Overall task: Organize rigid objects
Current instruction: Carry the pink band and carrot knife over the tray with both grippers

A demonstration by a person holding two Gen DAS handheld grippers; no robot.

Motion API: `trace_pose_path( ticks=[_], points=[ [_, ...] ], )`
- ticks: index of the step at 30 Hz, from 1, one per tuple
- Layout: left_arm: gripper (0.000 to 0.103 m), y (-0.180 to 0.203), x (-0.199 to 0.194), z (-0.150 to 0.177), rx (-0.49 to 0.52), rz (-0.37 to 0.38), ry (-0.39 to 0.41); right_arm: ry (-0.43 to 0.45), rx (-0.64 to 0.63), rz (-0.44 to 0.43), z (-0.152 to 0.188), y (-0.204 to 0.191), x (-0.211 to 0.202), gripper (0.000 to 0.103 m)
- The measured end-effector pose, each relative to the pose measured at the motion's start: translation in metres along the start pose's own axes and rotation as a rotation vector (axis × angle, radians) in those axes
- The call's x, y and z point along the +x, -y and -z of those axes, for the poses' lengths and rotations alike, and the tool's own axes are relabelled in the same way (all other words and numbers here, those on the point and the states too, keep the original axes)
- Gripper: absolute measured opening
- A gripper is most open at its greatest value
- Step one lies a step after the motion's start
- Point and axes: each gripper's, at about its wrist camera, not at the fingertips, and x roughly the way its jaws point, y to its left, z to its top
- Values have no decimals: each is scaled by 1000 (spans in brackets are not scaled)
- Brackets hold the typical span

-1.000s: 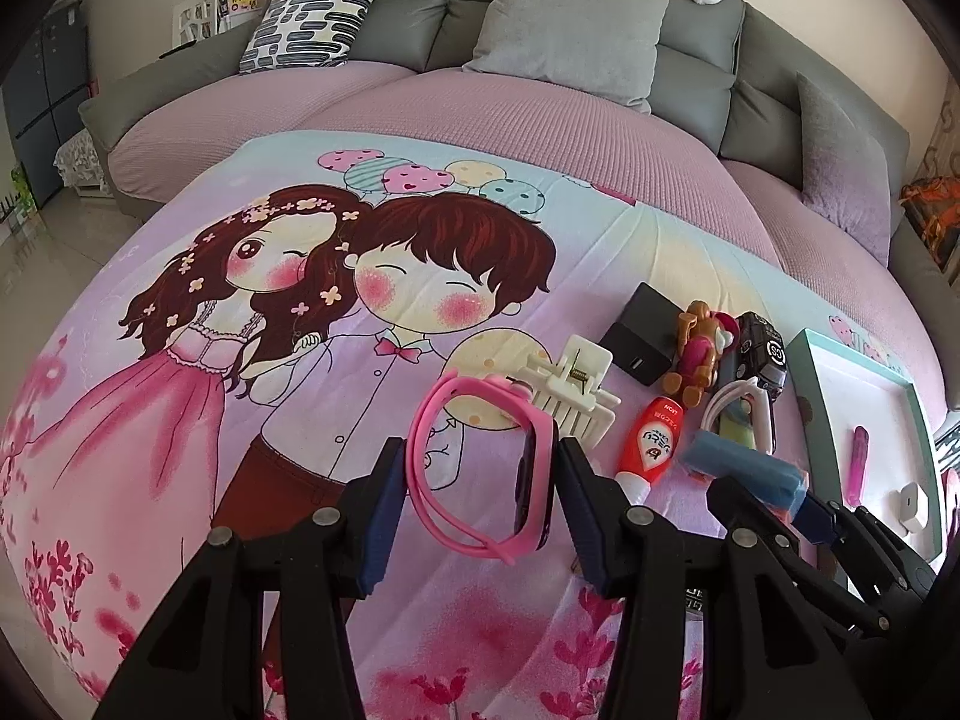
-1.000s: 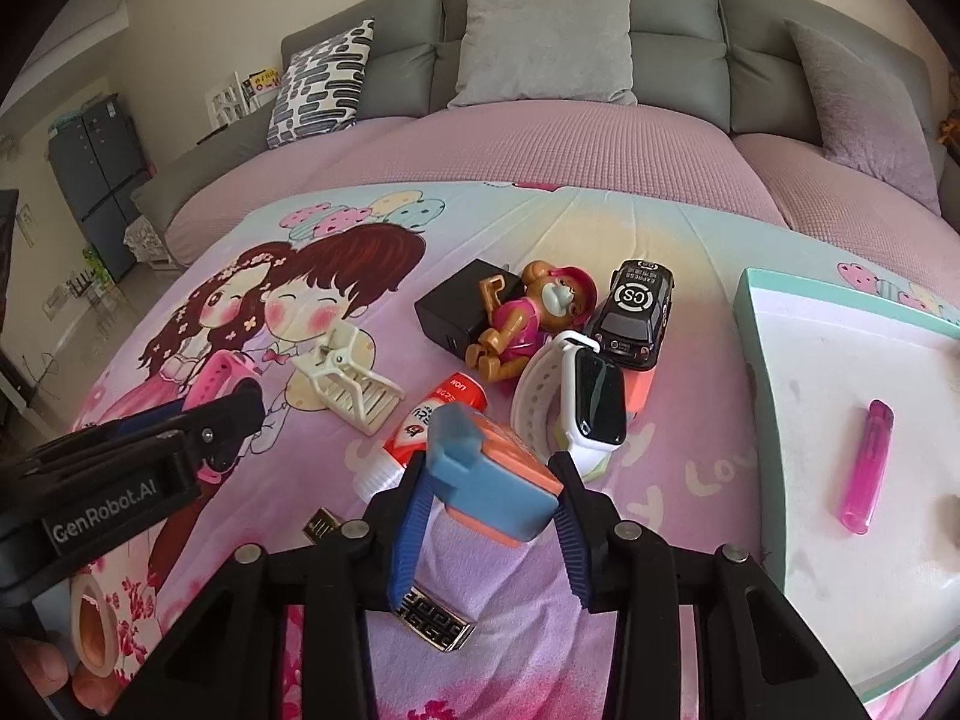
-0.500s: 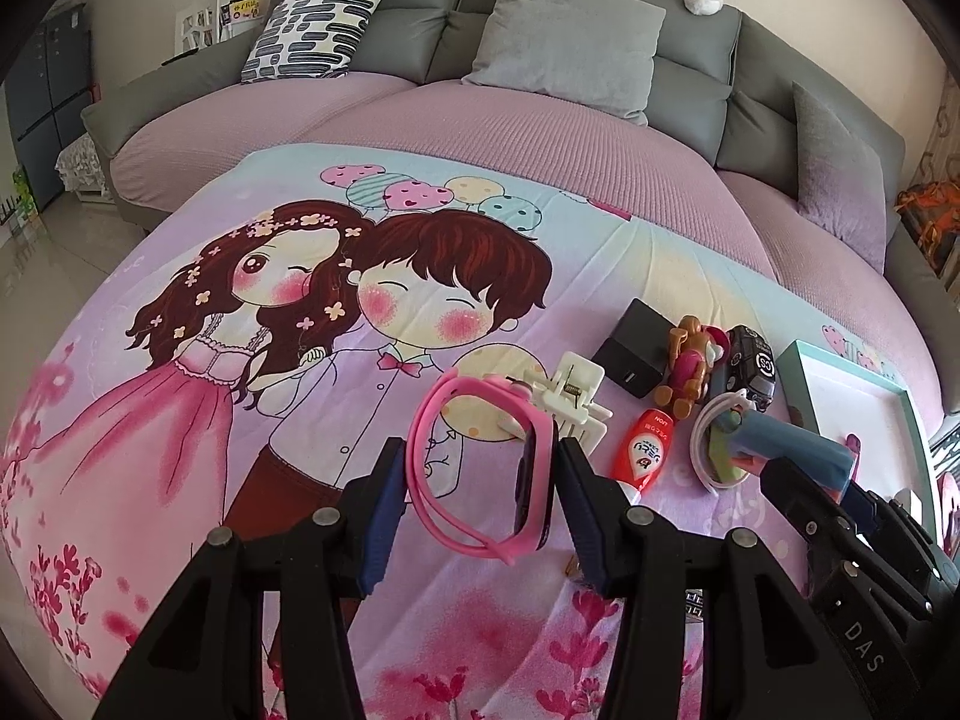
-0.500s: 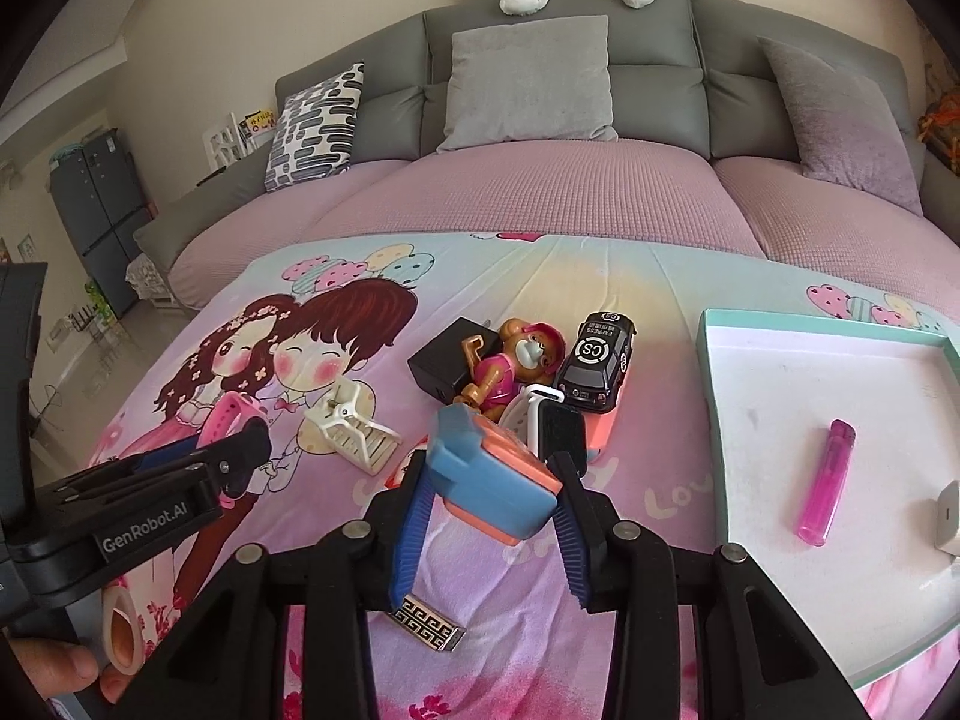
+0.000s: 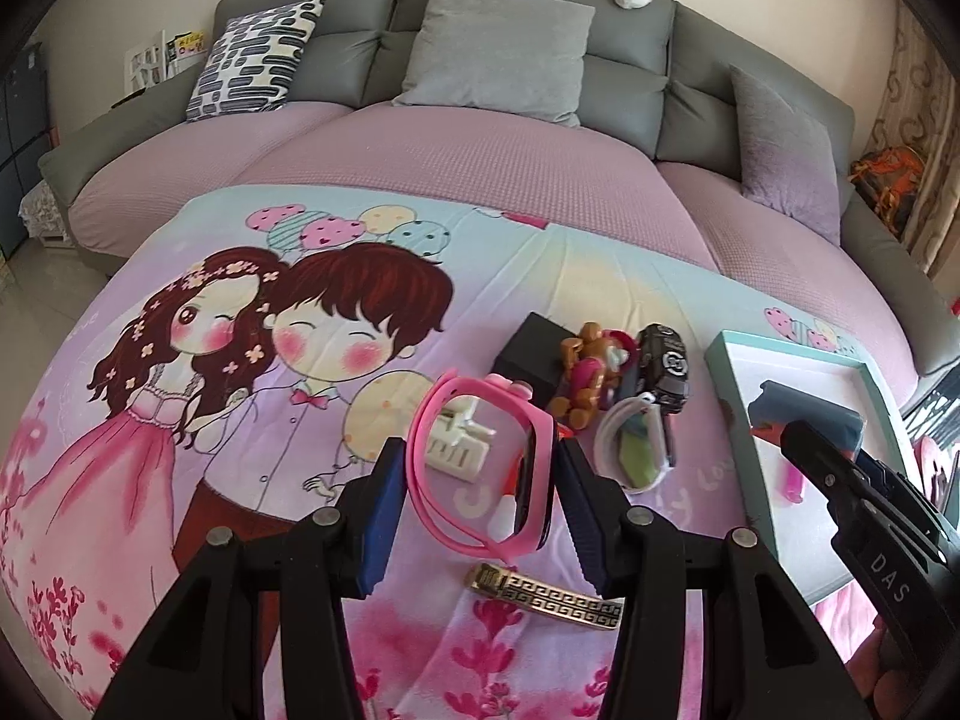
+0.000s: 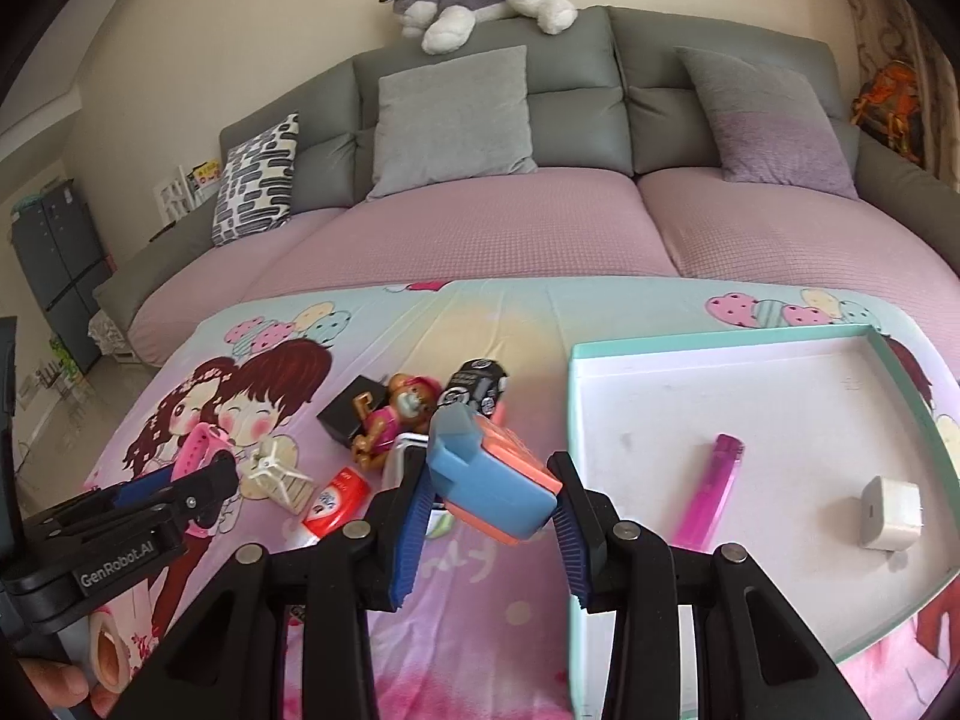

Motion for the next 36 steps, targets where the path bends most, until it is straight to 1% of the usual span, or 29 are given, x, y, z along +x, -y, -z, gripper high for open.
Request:
trace_pose_path(
  ticks=[6, 12, 16, 19, 23, 27, 30, 33, 36],
  points=[
    [51, 53, -1, -7, 109, 63, 4, 21, 86, 116, -6, 56, -13, 41],
    [52, 108, 1, -12, 219, 109, 2, 27, 196, 203, -5, 110, -26, 41],
    [52, 146, 11, -12, 280, 157, -33, 15, 267, 221, -1, 137, -27, 41],
    [52, 174, 18, -12, 313, 203, -45, 13, 293, 239, 1, 150, -28, 41],
    [52, 204, 32, -15, 346, 218, -56, 14, 321, 262, 4, 164, -28, 41],
    [52, 215, 50, -12, 332, 222, -64, 3, 329, 278, 7, 174, -24, 41],
    [52, 217, 63, -6, 339, 213, -93, -4, 340, 275, 9, 177, -21, 41],
    [52, 215, 67, -3, 333, 198, -94, -15, 348, 264, 11, 178, -17, 41],
    [52, 212, 70, -4, 322, 200, -89, -23, 344, 261, 13, 176, -14, 41]
  ],
)
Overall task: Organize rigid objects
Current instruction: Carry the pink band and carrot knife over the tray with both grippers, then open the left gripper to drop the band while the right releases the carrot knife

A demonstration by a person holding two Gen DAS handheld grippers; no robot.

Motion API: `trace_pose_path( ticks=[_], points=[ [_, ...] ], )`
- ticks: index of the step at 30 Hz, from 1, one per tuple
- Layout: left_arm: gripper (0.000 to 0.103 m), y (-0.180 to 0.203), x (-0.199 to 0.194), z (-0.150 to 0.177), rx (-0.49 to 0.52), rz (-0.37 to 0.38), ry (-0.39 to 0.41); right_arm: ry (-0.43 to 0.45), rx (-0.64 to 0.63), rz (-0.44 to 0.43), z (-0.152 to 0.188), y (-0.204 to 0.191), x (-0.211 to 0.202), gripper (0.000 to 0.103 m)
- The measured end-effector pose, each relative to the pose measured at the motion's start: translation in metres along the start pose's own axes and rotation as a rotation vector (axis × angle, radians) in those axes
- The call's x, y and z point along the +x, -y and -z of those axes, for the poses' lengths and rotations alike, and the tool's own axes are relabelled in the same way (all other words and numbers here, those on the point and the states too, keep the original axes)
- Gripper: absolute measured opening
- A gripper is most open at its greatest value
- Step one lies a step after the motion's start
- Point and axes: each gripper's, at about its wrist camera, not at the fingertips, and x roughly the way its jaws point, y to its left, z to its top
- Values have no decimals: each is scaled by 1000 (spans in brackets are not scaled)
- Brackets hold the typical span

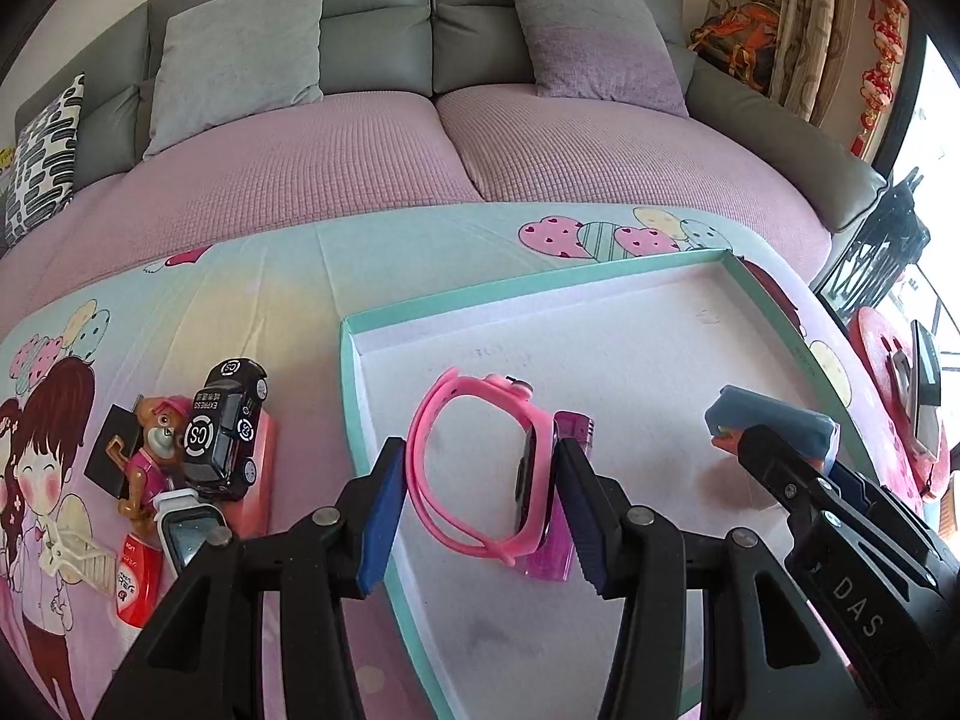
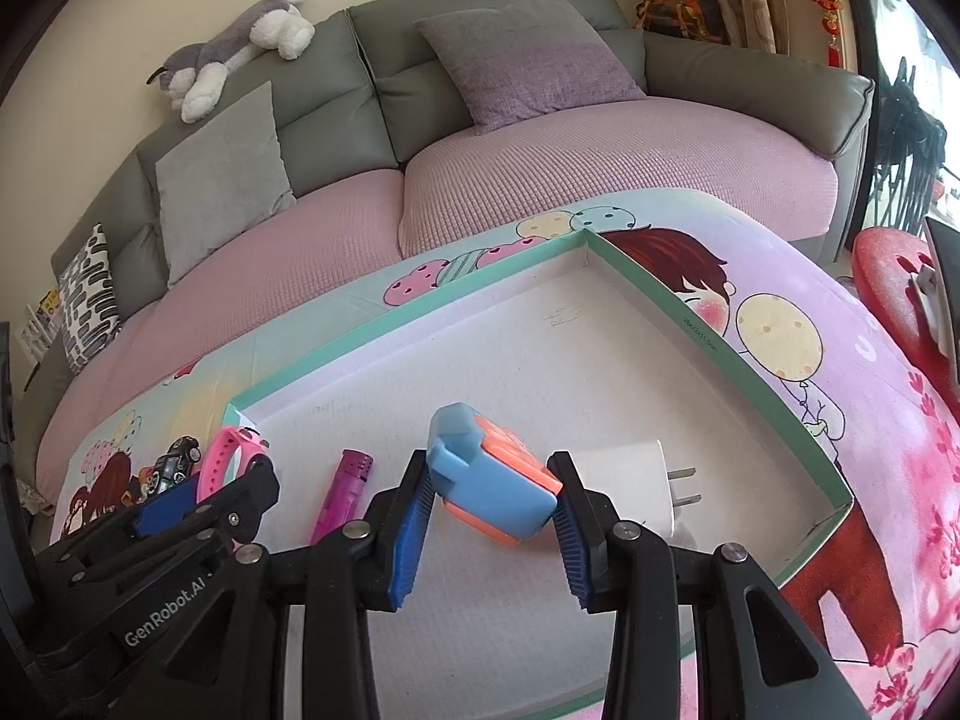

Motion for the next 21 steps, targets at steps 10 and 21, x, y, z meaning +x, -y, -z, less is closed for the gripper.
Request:
trace_pose_path(
  ticks=[10, 21],
  points=[
    [52, -2, 4, -1, -6, -3, -6, -34, -10, 1, 4, -1, 9, 41],
    [58, 0, -4, -2, -3, -14, -15, -46, -9, 7, 4, -1, 10, 42]
  ],
)
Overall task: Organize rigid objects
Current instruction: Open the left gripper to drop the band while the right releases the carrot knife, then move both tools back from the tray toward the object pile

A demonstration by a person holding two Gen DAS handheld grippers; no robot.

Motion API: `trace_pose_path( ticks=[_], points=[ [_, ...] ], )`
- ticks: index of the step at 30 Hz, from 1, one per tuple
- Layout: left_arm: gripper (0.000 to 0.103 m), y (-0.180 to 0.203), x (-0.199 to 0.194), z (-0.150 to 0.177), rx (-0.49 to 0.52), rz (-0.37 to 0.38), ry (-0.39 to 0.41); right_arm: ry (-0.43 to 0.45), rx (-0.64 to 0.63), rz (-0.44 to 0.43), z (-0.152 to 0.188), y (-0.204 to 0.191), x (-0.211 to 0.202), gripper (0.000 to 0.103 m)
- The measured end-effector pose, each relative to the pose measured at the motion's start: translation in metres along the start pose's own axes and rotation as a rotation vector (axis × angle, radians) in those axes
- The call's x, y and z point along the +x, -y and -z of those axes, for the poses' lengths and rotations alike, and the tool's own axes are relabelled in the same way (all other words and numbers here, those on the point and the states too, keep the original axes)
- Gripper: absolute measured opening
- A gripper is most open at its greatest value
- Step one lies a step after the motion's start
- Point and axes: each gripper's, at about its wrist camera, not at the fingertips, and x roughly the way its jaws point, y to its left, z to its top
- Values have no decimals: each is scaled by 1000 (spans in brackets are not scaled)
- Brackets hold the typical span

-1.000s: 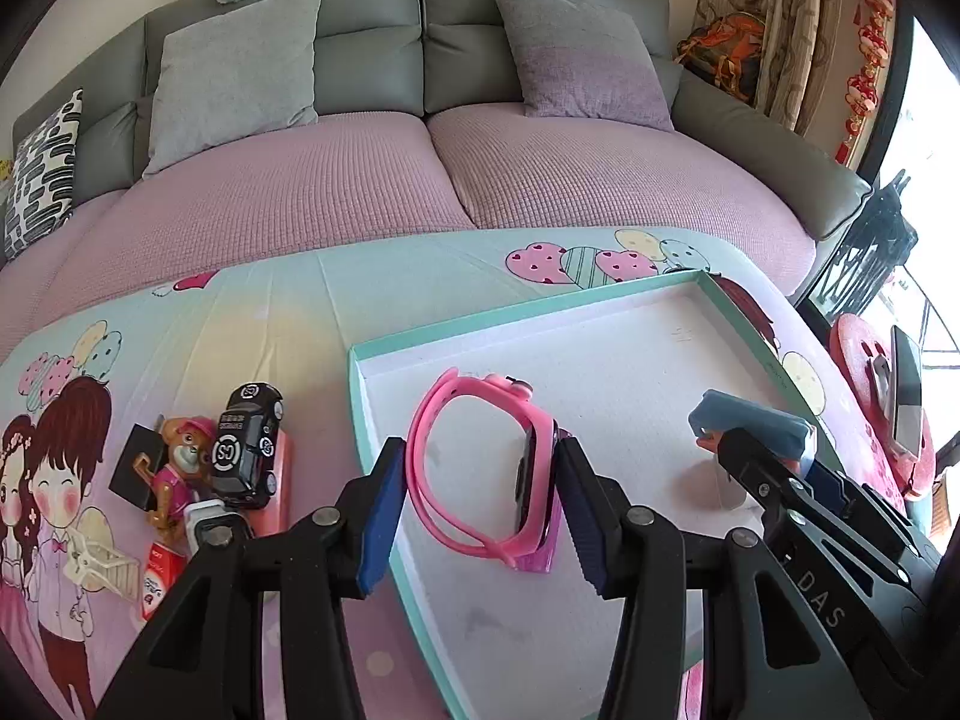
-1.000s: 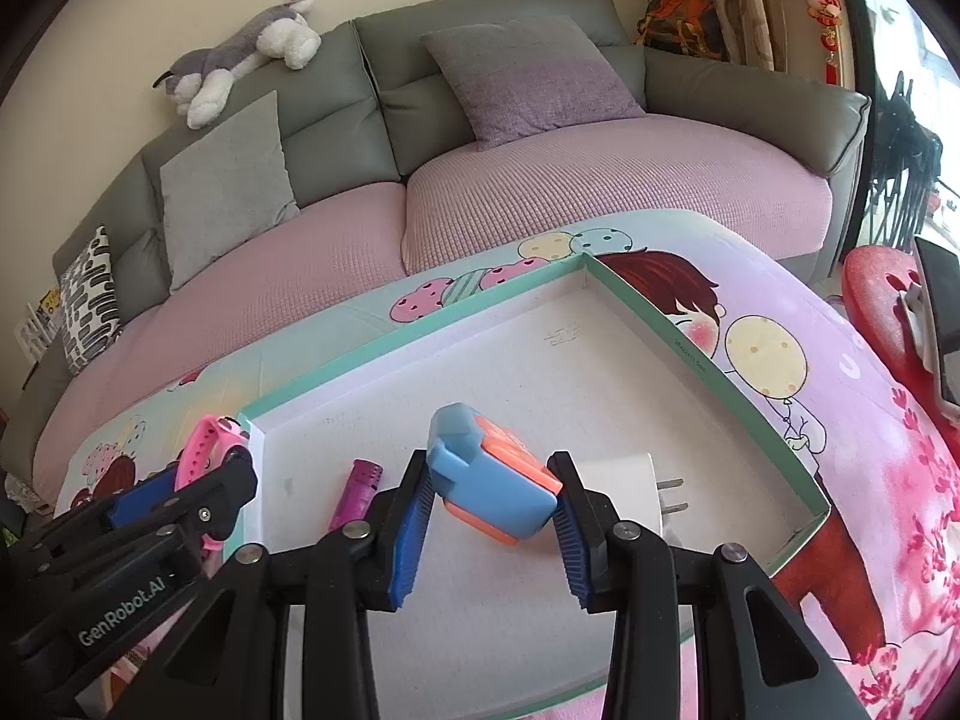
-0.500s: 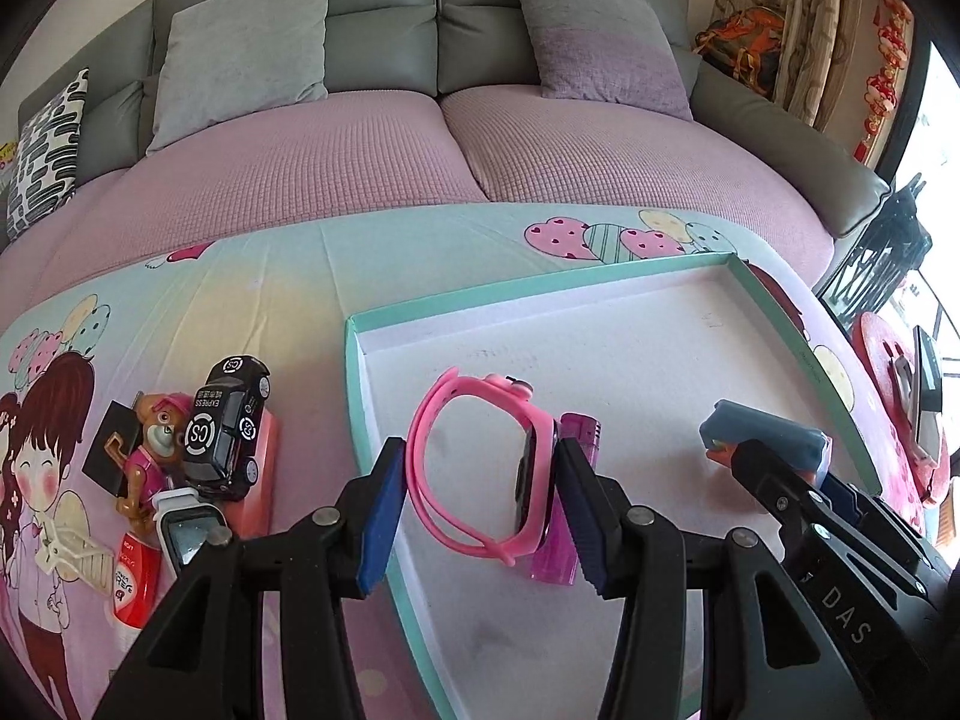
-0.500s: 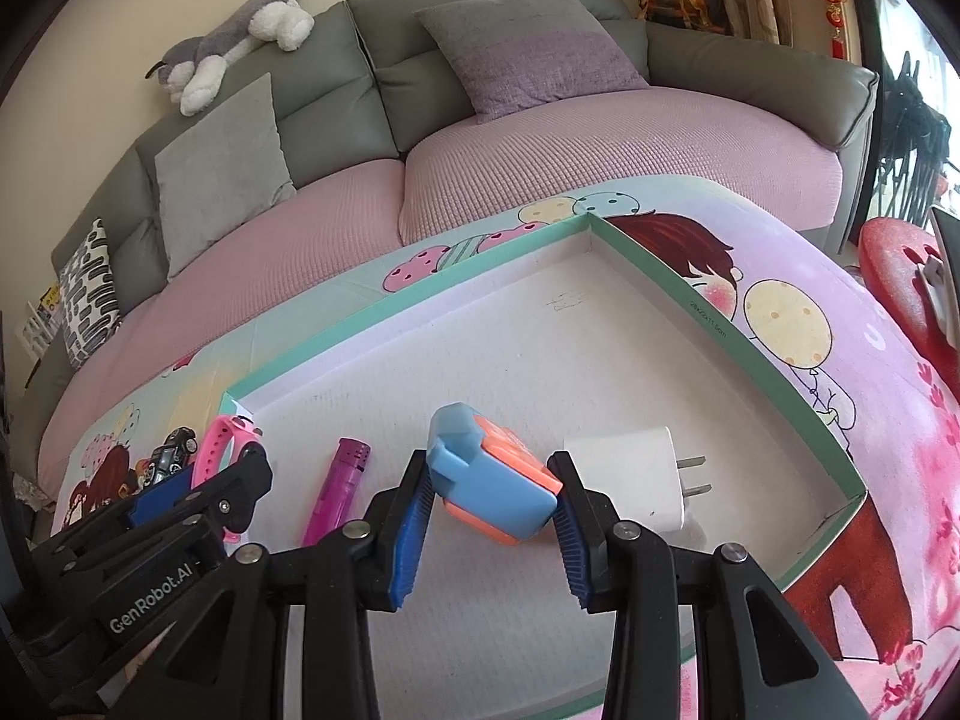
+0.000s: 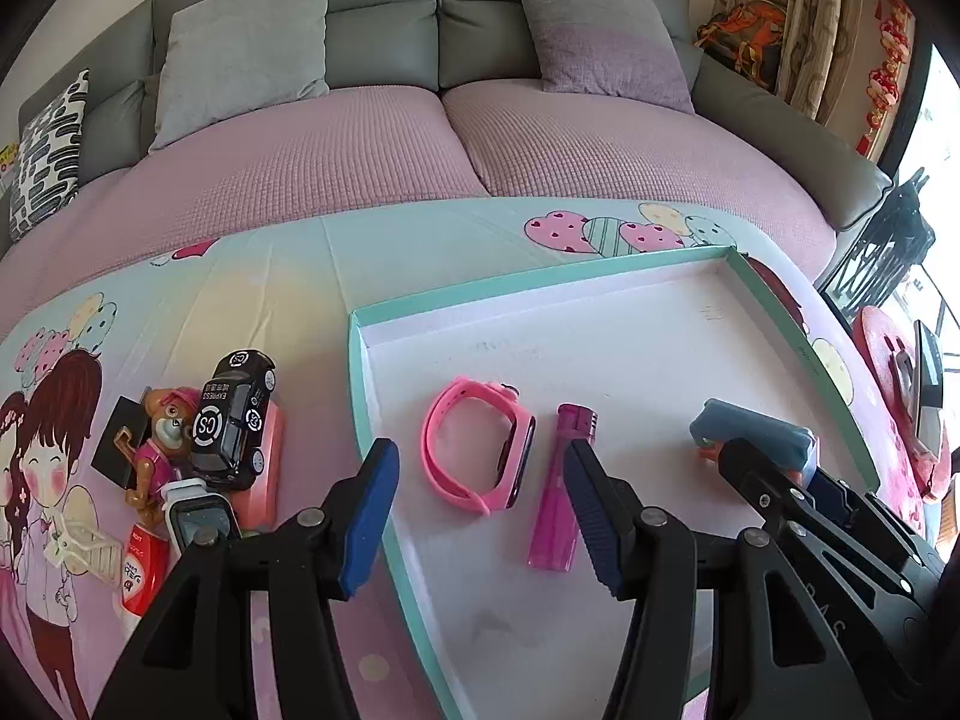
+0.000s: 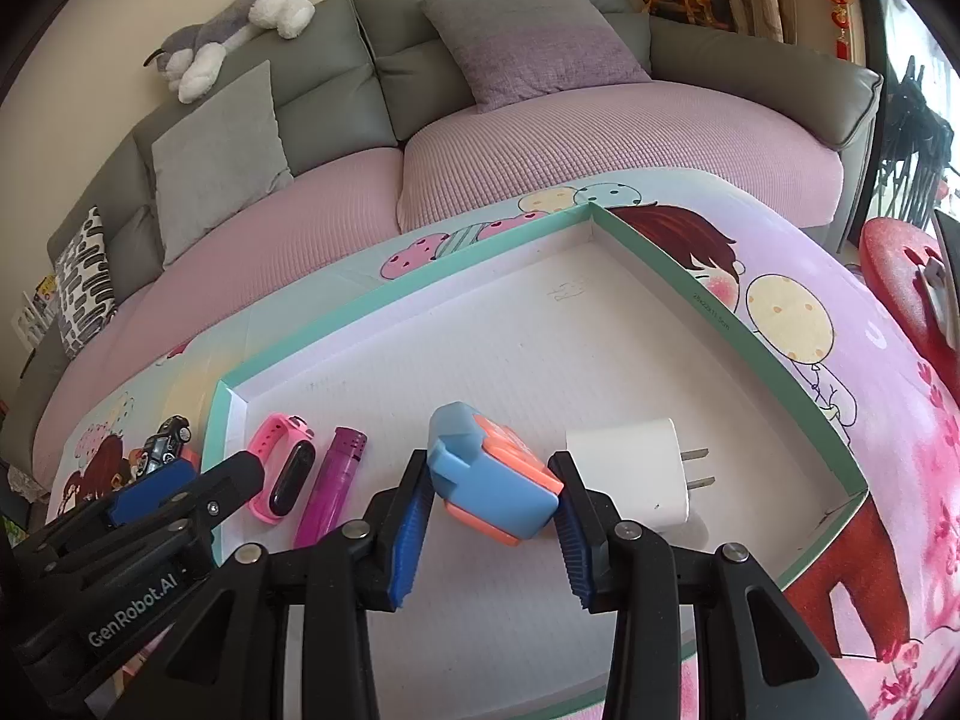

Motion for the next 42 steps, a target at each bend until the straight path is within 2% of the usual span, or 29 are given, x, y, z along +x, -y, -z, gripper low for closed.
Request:
trace_pose_path(
  ticks=[6, 9, 14, 17, 22, 25, 28, 30, 32, 38, 42],
  points=[
    [60, -4, -11, -2, -12, -23, 10, -2, 2, 1, -1, 1, -1, 44],
    [73, -8, -17, -2, -20, -47, 22, 9, -6, 0, -1, -1, -4, 53],
    [74, -16, -19, -3, -35, -79, 35, 23, -28, 24, -2, -4, -7, 55],
    [87, -21, -19, -3, -50, -98, 34, 27, -30, 24, -2, -5, -8, 56],
    [93, -35, -16, -2, -105, -126, 29, 38, -57, 45, -1, -9, -8, 69],
    [94, -44, -15, -1, -138, -132, 31, 42, -91, 74, 0, -14, -7, 76],
    [94, -49, -12, 1, -151, -144, 24, 34, -135, 102, 1, -19, -4, 78],
    [98, -52, -11, 2, -159, -156, 19, 31, -153, 105, 2, -22, -2, 81],
    [103, -56, -11, 3, -170, -160, 24, 31, -166, 107, 3, -24, -2, 86],
    [103, -64, -13, 4, -195, -181, 44, 23, -194, 112, 5, -29, 1, 103],
    [103, -69, -13, 6, -205, -199, 43, 14, -197, 116, 6, -30, 3, 103]
  ],
)
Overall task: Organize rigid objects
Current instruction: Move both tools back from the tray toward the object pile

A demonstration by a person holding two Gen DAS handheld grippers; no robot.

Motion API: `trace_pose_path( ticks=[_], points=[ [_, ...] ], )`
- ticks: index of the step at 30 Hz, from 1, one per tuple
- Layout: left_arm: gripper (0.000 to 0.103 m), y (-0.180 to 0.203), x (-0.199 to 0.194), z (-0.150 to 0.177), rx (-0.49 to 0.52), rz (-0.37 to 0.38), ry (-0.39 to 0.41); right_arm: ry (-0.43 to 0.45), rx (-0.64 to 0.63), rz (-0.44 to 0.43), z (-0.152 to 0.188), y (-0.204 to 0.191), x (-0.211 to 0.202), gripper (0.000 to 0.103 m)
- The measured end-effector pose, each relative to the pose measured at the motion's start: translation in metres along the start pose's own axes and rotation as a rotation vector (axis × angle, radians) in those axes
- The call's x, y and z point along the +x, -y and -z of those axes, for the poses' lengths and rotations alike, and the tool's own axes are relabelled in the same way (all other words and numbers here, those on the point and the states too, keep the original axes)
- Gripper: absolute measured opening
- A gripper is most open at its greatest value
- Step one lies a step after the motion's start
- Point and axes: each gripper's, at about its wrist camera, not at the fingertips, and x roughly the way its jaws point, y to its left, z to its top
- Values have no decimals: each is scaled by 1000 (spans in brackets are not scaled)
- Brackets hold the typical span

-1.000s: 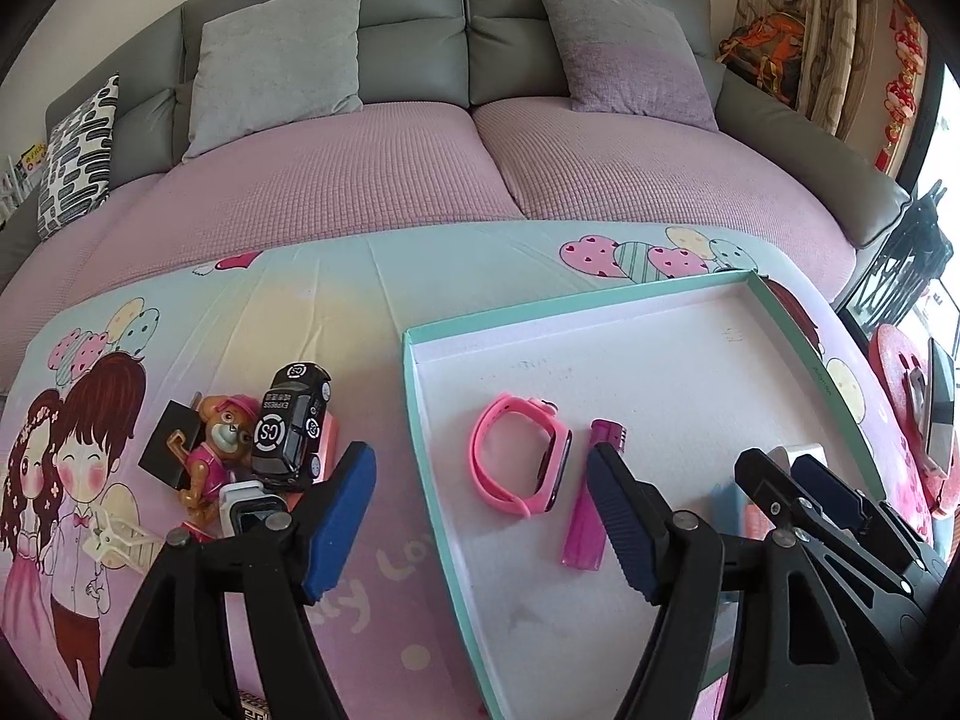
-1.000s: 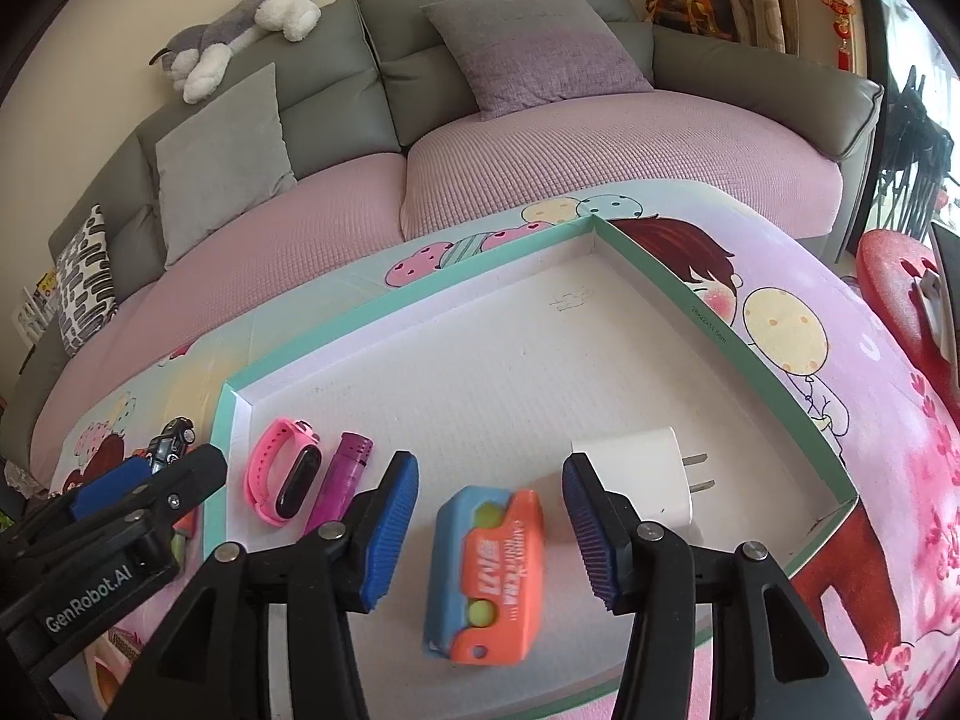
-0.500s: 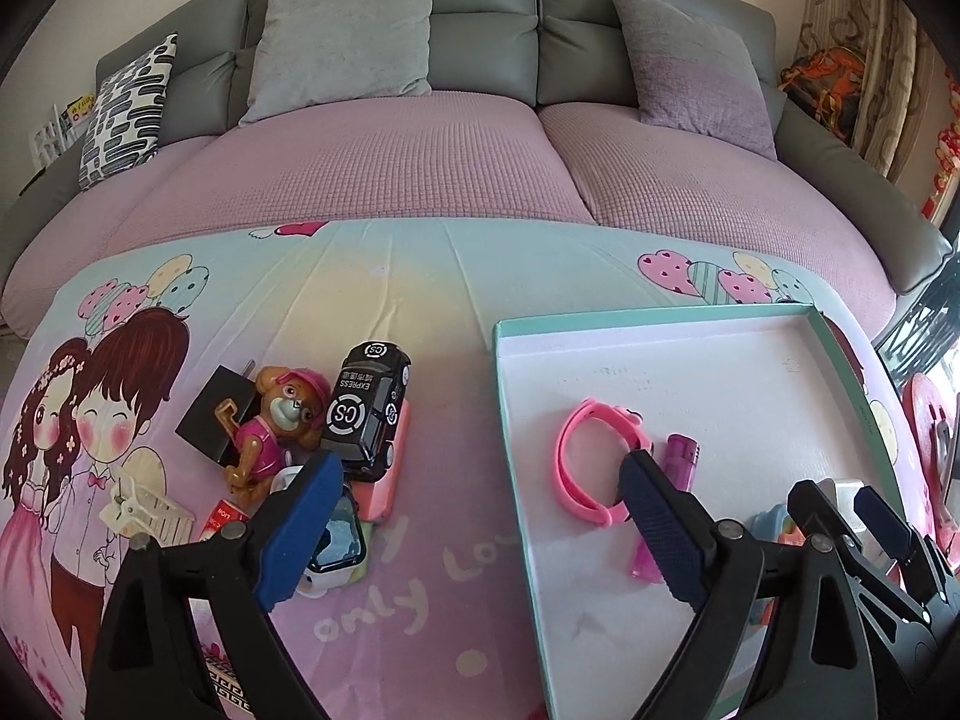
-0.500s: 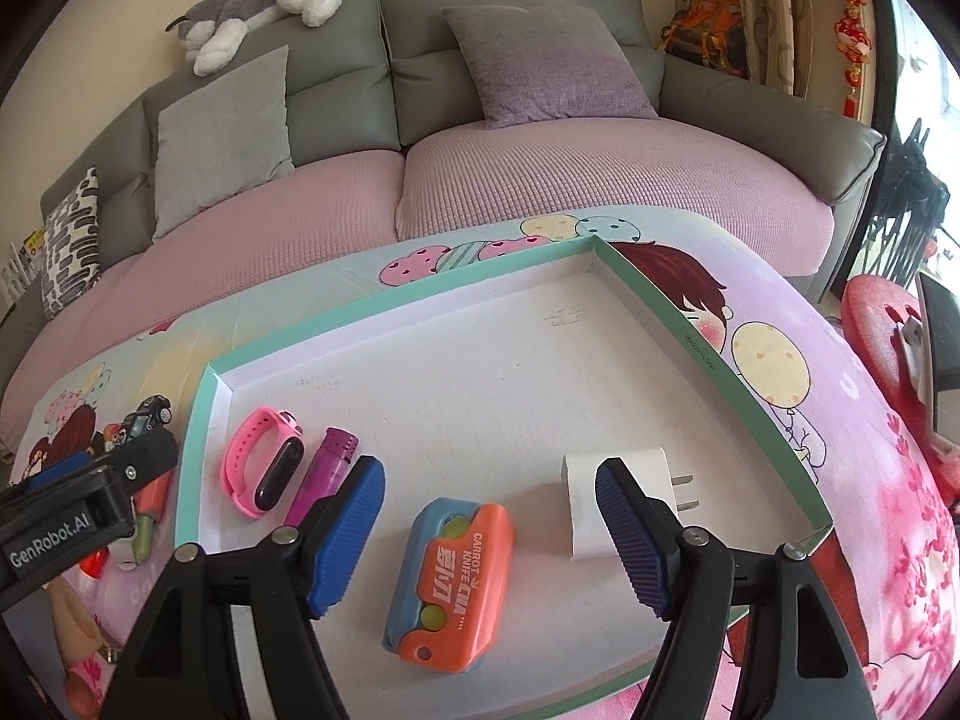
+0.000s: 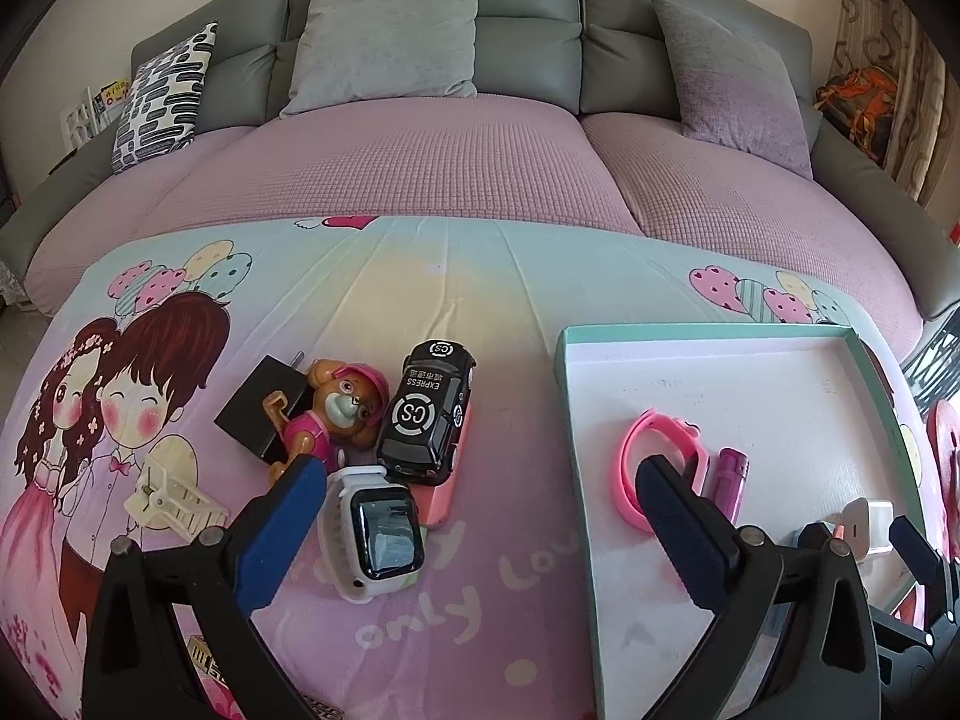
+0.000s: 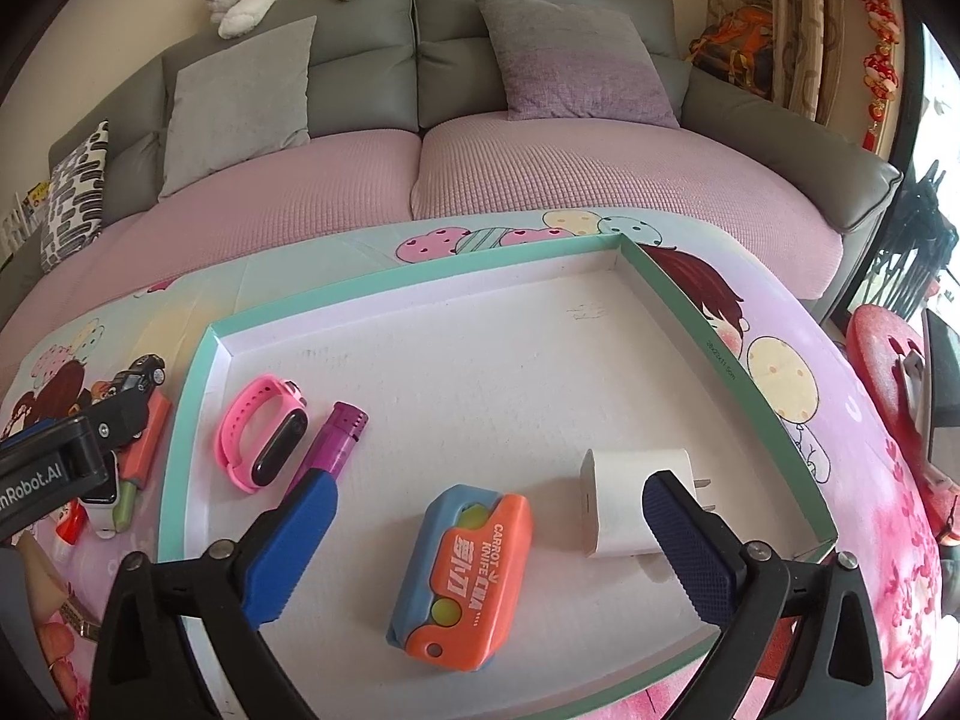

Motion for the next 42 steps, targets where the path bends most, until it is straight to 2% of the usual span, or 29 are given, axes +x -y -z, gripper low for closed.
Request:
trace_pose_path(
  ticks=[4, 9, 13, 17, 22, 27, 33, 36, 42],
  points=[
    [103, -5, -1, -1, -26, 13, 1, -10, 6, -3, 1, 0, 1, 103],
    [103, -6, -6, -1, -8, 8, 1, -4, -1, -13, -1, -5, -3, 103],
    [103, -16, -21, -2, -8, -11, 37, 6, 1, -49, -4, -12, -11, 103],
    [103, -30, -33, -3, -18, -59, 61, 20, -16, -101, -5, -24, -20, 103],
    [103, -48, -35, 1, -13, -128, 43, -7, -62, -129, -3, -45, -22, 103],
    [103, -66, -44, 6, -27, -158, 43, -7, -106, -154, -1, -65, -27, 103],
    [103, -91, -49, 18, -23, -243, 20, -20, -159, -227, 5, -96, -32, 103],
    [103, -111, -52, 25, -56, -282, 6, -25, -199, -254, 10, -113, -33, 103],
    [103, -156, -62, 39, -157, -309, 5, -62, -255, -304, 20, -142, -31, 103]
  ],
)
